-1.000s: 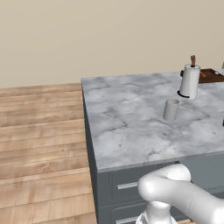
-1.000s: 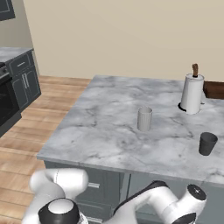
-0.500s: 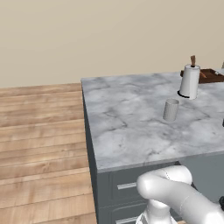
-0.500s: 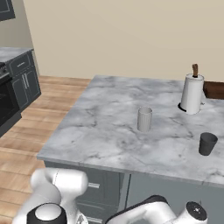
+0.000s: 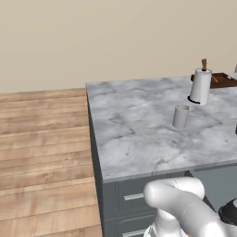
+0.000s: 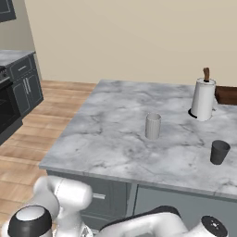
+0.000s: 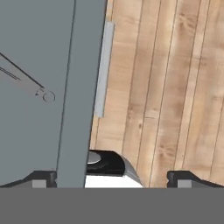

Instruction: Take the tongs from the drawer on the right and place them on the dining counter next to the tray containing the kebab skewer.

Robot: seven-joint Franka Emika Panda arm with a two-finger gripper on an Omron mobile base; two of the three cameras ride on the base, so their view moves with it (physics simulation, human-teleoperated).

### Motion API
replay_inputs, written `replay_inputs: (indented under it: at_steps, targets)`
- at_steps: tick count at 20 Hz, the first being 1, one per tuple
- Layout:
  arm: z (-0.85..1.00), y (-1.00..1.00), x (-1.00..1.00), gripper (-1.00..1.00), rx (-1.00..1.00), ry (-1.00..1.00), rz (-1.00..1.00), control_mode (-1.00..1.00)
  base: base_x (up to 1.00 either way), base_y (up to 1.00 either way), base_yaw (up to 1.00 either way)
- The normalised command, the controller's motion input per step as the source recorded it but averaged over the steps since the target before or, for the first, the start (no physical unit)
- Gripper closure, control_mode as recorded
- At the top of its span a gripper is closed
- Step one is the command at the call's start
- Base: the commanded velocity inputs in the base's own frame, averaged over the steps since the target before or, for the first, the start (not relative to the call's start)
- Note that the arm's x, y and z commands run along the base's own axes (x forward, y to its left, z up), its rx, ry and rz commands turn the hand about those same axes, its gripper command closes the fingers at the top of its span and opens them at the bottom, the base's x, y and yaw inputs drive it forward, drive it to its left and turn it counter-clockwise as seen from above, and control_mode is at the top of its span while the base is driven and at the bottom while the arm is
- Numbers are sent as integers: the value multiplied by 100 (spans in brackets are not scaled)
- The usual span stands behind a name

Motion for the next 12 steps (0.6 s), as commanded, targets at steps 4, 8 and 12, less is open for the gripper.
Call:
replay_inputs:
  at_steps: [4,8,12]
  targets:
    - [100,45,-48,-100,-1,14,8,-100,0,0,0]
    - [100,47,-28,-100,-10,12,5,-100,0,0,0]
    - [87,55,-3,-100,-13,7,6,-100,0,0,0]
